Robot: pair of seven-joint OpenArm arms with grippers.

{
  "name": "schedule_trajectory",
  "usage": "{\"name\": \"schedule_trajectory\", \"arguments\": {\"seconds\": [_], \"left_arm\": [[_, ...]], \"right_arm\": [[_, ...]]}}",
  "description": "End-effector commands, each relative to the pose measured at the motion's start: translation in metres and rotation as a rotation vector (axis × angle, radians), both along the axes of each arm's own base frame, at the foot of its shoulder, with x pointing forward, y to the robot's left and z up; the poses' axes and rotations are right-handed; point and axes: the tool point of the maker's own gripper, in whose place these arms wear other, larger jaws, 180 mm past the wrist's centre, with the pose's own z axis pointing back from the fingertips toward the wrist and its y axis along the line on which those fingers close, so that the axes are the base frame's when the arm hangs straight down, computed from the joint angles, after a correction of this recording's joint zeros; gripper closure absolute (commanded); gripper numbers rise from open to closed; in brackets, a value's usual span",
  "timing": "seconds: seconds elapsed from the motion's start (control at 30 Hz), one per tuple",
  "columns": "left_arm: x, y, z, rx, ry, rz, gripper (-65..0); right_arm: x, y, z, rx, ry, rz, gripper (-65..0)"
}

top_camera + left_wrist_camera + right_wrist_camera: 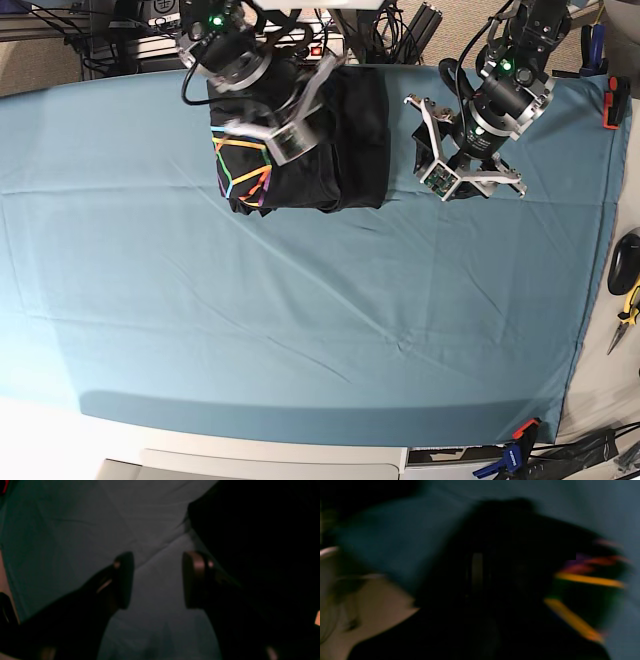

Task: Fold the T-shirt properly
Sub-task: 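Grasp the shirt end with the right gripper and fold it over the middle, then grasp the opposite shirt end with the left gripper and tuck it inward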

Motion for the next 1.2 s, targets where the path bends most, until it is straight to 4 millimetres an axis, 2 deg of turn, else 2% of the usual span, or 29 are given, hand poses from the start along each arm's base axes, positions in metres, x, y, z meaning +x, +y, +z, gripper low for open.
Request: {"name": "schedule_trajectory", "arguments": {"seconds": [0.0,0.2,0.27,0.3,0.33,0.4,0.47,0.53,0.6,0.73,0.87,0.97,1.17], "left_arm": [[0.004,-0.002,0.010,-0.016,-0.039,-0.006,-31.7],[0.002,-0.006,0.009,-0.048,-0.020,-0.012,-31.7],[0.000,-0.008,0.009,-0.060,-0.014,-0.015,-31.7],[0.000,-0.008,0.009,-0.062,-0.013,-0.016,-31.7],[0.000,-0.009,0.009,-0.065,-0.011,-0.016,-31.7],[0.000,-0.009,0.009,-0.068,-0.010,-0.017,-31.7],[-0.002,-0.012,0.008,-0.075,-0.005,-0.032,-31.7],[-0.003,-0.015,0.008,-0.088,0.003,-0.045,-31.7],[-0.004,-0.016,0.008,-0.089,0.006,-0.048,-31.7],[-0.004,-0.013,0.000,-0.081,0.027,-0.040,-31.7],[-0.006,-0.010,-0.010,-0.072,0.053,-0.032,-31.7],[-0.006,-0.010,-0.010,-0.071,0.055,-0.031,-31.7],[-0.006,-0.010,-0.010,-0.072,0.054,-0.032,-31.7]], "right_arm": [[0.012,-0.003,0.020,0.012,-0.085,-0.030,0.0],[0.043,-0.073,0.034,-0.151,-0.202,-0.234,-0.7],[0.048,-0.106,0.039,-0.203,-0.241,-0.292,-24.3],[0.050,-0.124,0.042,-0.221,-0.260,-0.330,-33.6],[0.051,-0.142,0.047,-0.227,-0.277,-0.377,-37.0],[0.051,-0.174,0.056,-0.170,-0.290,-0.486,-37.0],[0.050,-0.194,0.062,-0.072,-0.288,-0.558,-37.0],[0.050,-0.207,0.054,0.038,-0.251,-0.594,-37.0],[0.051,-0.218,0.038,0.121,-0.196,-0.622,-37.0],[0.058,-0.223,-0.002,0.302,-0.067,-0.638,-37.0],[0.072,-0.207,-0.034,0.479,0.051,-0.596,-37.0],[0.085,-0.196,-0.044,0.572,0.105,-0.552,-37.0],[0.103,-0.177,-0.049,0.611,0.161,-0.454,-37.0]]}}
